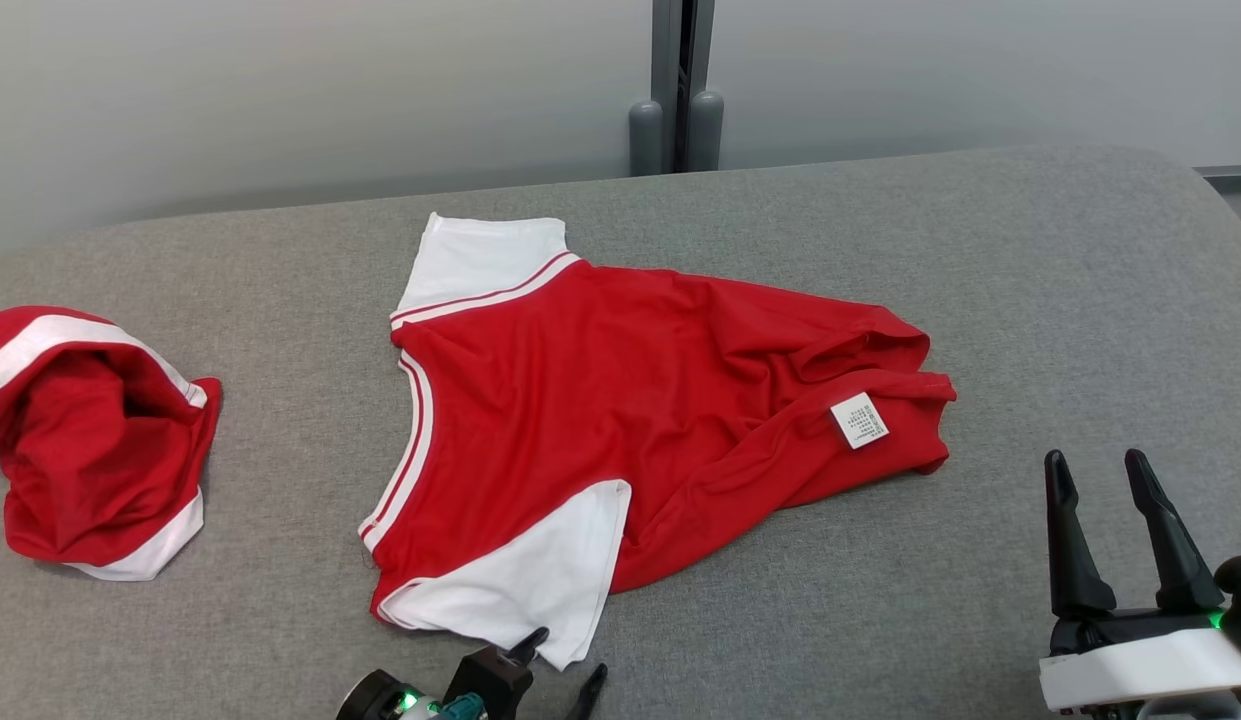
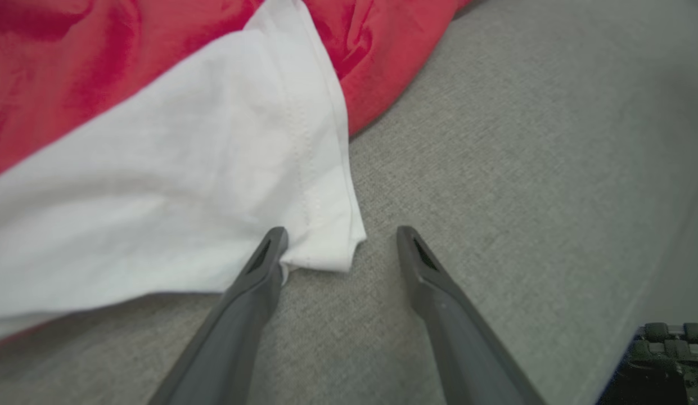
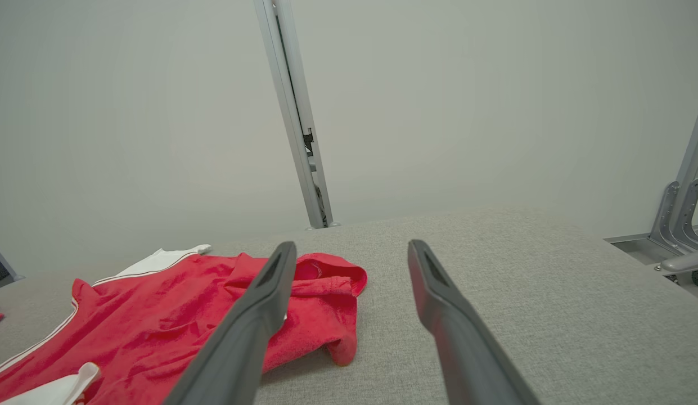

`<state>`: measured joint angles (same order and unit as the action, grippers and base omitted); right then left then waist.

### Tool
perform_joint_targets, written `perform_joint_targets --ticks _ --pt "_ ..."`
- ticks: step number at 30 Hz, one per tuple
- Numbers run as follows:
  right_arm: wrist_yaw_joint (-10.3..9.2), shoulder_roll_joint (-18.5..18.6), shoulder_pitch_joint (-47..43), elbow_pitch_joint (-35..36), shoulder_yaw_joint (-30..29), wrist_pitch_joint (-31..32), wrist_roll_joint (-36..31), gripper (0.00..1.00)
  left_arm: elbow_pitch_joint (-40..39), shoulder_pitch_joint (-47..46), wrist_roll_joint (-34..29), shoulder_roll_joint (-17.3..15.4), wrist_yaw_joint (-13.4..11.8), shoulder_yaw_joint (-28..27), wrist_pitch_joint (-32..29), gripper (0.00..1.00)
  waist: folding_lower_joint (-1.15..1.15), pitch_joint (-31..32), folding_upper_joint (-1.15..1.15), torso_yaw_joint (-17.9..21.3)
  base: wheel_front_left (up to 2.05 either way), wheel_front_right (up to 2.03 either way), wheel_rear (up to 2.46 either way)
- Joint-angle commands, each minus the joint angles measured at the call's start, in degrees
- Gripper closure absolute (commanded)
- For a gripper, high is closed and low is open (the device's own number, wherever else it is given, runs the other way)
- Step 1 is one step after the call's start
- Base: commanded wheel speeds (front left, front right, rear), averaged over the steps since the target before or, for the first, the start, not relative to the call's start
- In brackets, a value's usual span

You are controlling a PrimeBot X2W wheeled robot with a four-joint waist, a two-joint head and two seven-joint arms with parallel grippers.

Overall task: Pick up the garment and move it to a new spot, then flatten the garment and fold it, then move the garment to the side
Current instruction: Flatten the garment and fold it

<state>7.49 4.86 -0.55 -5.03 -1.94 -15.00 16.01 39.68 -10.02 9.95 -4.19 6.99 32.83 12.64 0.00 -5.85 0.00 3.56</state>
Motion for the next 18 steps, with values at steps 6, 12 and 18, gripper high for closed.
perform_joint_targets --ticks 6,12,18 --pt "0.02 0.1 -0.2 -0.2 -1.1 -0.3 -0.1 0.00 2.4 -1.5 1.6 0.4 -0.2 -0.1 0.9 1.00 0.00 0.8 0.00 -1.0 0.00 0.00 0.00" --pt "0.02 0.0 -1.5 -0.4 -1.6 -0.3 0.1 0.00 -2.0 -1.3 3.3 0.2 -0.8 -1.5 2.2 1.00 0.00 3.0 0.00 -4.9 0.00 0.00 0.00" --pt "0.02 -0.1 -2.4 -0.5 -2.1 -0.3 0.0 0.00 -9.5 1.7 3.8 -3.0 -2.4 -3.6 2.5 1.00 0.00 5.2 0.00 -9.5 0.00 0.00 0.00"
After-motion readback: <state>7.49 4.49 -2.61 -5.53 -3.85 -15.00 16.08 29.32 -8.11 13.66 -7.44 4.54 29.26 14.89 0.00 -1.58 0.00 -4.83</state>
